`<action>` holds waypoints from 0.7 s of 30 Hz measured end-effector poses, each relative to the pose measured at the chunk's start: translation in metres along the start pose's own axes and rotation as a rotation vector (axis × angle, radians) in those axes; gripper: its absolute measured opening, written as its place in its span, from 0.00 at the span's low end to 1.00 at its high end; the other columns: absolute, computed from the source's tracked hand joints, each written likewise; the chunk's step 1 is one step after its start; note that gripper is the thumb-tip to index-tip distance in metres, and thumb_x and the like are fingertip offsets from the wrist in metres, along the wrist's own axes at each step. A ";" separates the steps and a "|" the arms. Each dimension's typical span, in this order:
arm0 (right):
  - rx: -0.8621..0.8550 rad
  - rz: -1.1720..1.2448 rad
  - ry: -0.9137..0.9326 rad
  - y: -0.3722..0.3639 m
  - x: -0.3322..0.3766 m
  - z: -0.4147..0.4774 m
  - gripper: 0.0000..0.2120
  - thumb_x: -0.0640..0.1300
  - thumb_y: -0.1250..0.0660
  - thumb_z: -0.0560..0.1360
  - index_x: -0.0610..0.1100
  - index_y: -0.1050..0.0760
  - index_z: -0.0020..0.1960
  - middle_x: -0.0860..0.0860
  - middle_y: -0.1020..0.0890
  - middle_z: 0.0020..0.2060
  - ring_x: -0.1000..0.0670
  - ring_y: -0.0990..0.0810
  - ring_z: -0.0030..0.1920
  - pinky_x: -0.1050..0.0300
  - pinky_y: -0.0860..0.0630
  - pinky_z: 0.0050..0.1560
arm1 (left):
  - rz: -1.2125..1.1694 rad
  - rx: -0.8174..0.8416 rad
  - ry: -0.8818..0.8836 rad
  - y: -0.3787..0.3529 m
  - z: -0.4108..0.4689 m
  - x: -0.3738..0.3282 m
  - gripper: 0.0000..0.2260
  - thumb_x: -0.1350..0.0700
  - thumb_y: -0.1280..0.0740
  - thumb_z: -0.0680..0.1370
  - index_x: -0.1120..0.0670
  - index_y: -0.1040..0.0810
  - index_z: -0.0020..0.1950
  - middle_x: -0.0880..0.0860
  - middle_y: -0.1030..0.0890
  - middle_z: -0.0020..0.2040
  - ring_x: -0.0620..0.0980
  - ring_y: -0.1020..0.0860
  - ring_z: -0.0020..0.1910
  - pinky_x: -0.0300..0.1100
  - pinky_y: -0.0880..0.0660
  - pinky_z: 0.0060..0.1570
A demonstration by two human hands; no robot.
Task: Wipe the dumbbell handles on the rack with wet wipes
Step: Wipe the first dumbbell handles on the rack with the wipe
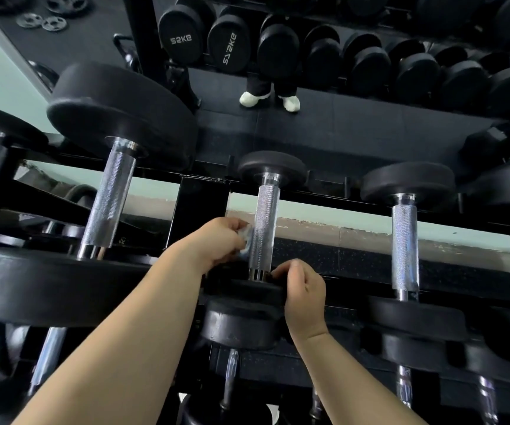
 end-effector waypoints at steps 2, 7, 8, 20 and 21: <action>-0.004 0.002 0.003 0.000 0.000 0.000 0.16 0.56 0.50 0.62 0.50 0.29 0.25 0.54 0.25 0.26 0.57 0.28 0.31 0.59 0.32 0.34 | 0.026 0.007 0.005 -0.001 -0.001 0.001 0.14 0.73 0.43 0.74 0.58 0.26 0.53 0.54 0.25 0.39 0.48 0.26 0.35 0.35 0.26 0.30; 0.010 0.017 -0.029 0.000 0.001 0.000 0.14 0.50 0.47 0.65 0.48 0.29 0.25 0.54 0.26 0.25 0.59 0.28 0.30 0.59 0.32 0.35 | -0.392 -0.086 -0.057 -0.006 0.004 -0.020 0.13 0.72 0.45 0.77 0.57 0.27 0.41 0.54 0.25 0.37 0.42 0.23 0.25 0.33 0.24 0.27; 0.015 0.016 -0.037 0.000 0.002 0.000 0.14 0.47 0.47 0.66 0.47 0.29 0.25 0.53 0.26 0.26 0.59 0.28 0.30 0.58 0.32 0.35 | -0.346 -0.069 -0.068 -0.007 0.003 -0.021 0.12 0.71 0.44 0.77 0.57 0.27 0.42 0.53 0.25 0.37 0.43 0.23 0.27 0.32 0.24 0.27; 0.020 0.025 -0.052 0.002 0.004 -0.001 0.14 0.47 0.47 0.65 0.46 0.29 0.26 0.52 0.26 0.26 0.58 0.29 0.30 0.60 0.33 0.33 | -0.074 -0.301 -0.140 -0.005 -0.019 -0.004 0.12 0.71 0.38 0.73 0.61 0.23 0.54 0.52 0.23 0.37 0.48 0.26 0.37 0.40 0.27 0.42; 0.026 0.026 -0.058 0.002 0.005 -0.001 0.13 0.45 0.48 0.65 0.46 0.29 0.25 0.52 0.26 0.26 0.58 0.29 0.30 0.59 0.33 0.34 | -0.088 -0.362 -0.192 -0.006 -0.018 -0.015 0.11 0.69 0.36 0.73 0.60 0.23 0.52 0.50 0.23 0.37 0.45 0.25 0.36 0.37 0.26 0.41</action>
Point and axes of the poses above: each hand's wrist, its own z-axis towards the middle knuckle, its own y-axis out of the back of the hand, x = y × z, the point moved 2 cm from there along z, towards the middle knuckle
